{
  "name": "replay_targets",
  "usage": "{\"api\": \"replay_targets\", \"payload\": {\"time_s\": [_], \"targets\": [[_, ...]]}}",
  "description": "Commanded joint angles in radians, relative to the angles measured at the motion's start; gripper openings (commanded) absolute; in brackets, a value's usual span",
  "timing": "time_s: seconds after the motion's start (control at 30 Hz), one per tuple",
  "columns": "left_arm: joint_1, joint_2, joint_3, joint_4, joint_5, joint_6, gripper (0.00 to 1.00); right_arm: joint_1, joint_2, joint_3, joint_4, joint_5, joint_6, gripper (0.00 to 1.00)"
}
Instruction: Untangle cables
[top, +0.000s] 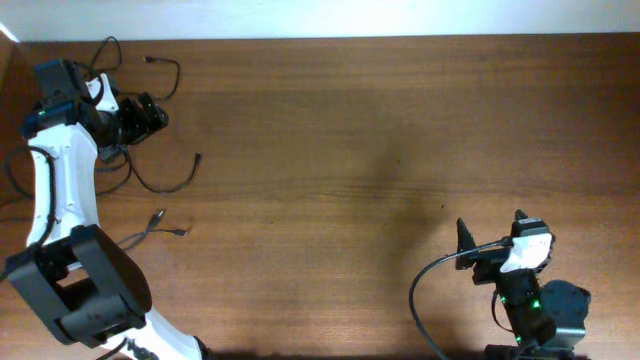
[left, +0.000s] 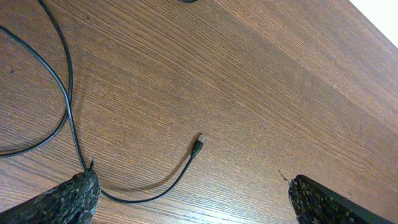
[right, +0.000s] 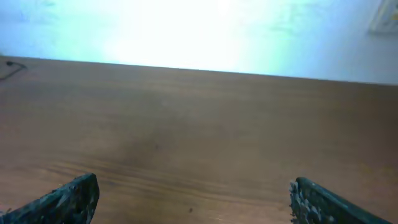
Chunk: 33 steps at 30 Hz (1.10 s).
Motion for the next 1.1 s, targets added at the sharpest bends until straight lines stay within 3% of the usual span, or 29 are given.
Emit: {"api": "replay_targets", "payload": {"time_s": [0.0,0.13,0.3,0.63,0.73,0.97,1.07], "targets": [[0.000,-0.008,0.005,0.002,0.000,0.016,0.99,-0.005,-0.058,-0.024,0.008,-0.012,-0.036,0.98],[0.000,-0.008,0.005,0.002,0.000,0.016,0.99,-0.005,-0.161,-0.069,0.042,0.006,-0.055,0.98],[0.000,-0.008,0.005,0.002,0.000,0.016,0.99,0.022,-0.160,-0.218,0.287,0.006,-0.054,0.98],[0.000,-0.008,0.005,0.002,0.000,0.016,0.99,0.039,-0.160,-0.217,0.189,0.074,-0.050,0.99],[0.000,-0.008,0.005,0.002,0.000,0.016,0.99,0.039,-0.160,-0.217,0.183,0.149,0.091,0.98],[0.000,-0.008,0.006,0.002,0.000,0.016,0.99,0.039,-0.160,-0.217,0.181,0.153,0.074,0.98],[0.000,-0.008,0.006,0.002,0.000,0.016,0.99,0.039,-0.160,-0.217,0.182,0.128,-0.018,0.98]]}}
